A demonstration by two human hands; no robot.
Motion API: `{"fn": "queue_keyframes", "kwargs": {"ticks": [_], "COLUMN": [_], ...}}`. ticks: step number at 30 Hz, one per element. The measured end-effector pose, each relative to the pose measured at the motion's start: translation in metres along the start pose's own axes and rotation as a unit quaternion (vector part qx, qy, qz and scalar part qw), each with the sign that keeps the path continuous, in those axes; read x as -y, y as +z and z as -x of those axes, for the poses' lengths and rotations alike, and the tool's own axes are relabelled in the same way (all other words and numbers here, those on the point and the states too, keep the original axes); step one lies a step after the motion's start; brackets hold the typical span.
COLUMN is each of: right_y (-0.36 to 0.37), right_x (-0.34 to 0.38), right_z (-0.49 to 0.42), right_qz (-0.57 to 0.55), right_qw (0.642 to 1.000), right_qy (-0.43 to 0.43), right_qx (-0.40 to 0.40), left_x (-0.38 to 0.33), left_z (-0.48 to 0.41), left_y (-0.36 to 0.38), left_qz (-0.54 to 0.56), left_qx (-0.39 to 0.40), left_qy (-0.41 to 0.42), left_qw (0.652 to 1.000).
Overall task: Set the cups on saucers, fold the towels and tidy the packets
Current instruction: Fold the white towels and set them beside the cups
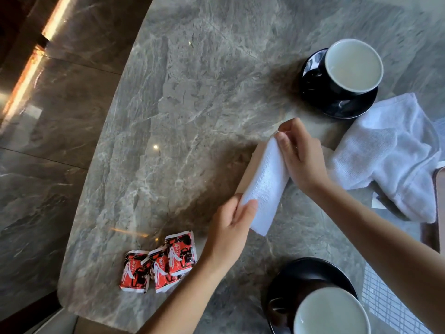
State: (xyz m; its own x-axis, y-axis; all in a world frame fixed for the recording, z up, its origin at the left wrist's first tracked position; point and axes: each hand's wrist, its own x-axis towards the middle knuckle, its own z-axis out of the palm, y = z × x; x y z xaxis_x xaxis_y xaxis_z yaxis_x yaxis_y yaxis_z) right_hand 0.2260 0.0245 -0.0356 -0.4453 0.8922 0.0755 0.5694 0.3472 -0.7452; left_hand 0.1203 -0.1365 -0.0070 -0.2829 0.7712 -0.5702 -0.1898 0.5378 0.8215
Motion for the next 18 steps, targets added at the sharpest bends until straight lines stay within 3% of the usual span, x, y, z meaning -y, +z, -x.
{"fn": "queue_keyframes", "kwargs": {"ticks": [4, 13, 16, 18], "right_y": [0.0, 0.006, 0.005, 0.005], "right_x": [-0.001, 0.002, 0.003, 0.002], "right_z": [0.001, 0.001, 0.0, -0.002], "right_qz": [0.035, 0.095, 0.107, 0.111], "right_qw": [0.999, 0.995, 0.994, 0.994], "right_qy": [0.009, 0.006, -0.007, -0.013], "right_qx": [0.012, 0.016, 0.014, 0.019], "left_x": [0.0, 0.001, 0.004, 0.006], "left_z": [-0.005, -0.008, -0.007, -0.007], "left_y": [-0.01, -0.024, -0.028, -0.03], "left_qz": [0.026, -0.14, -0.234, -0.33], "left_qx": [0.018, 0.019, -0.005, -0.014], "left_qy": [-0.02, 0.008, 0.047, 0.085], "left_qw": [0.999, 0.99, 0.971, 0.94]}}
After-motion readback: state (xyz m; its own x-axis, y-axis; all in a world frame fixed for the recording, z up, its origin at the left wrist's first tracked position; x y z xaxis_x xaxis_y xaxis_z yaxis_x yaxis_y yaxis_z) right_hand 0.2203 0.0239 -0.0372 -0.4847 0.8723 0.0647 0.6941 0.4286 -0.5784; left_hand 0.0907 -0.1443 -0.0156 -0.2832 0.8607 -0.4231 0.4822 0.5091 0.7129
